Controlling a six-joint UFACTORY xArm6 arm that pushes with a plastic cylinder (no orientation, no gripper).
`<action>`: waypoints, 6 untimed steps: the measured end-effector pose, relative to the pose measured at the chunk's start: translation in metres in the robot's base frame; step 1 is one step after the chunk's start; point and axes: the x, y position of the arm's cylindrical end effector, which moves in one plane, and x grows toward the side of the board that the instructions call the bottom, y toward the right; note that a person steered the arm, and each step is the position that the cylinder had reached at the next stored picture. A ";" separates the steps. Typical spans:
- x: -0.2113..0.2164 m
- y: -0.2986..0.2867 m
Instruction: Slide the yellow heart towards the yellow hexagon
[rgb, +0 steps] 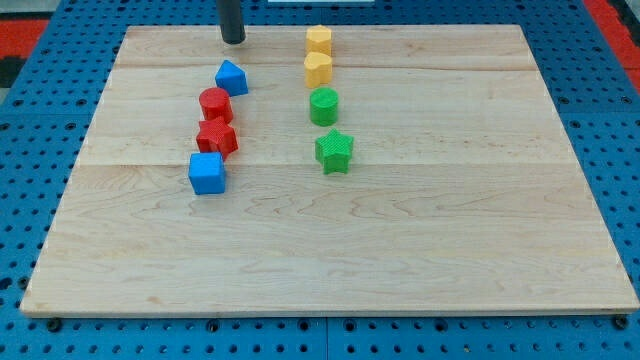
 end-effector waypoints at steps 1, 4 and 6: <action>0.001 0.000; 0.098 0.080; 0.088 0.132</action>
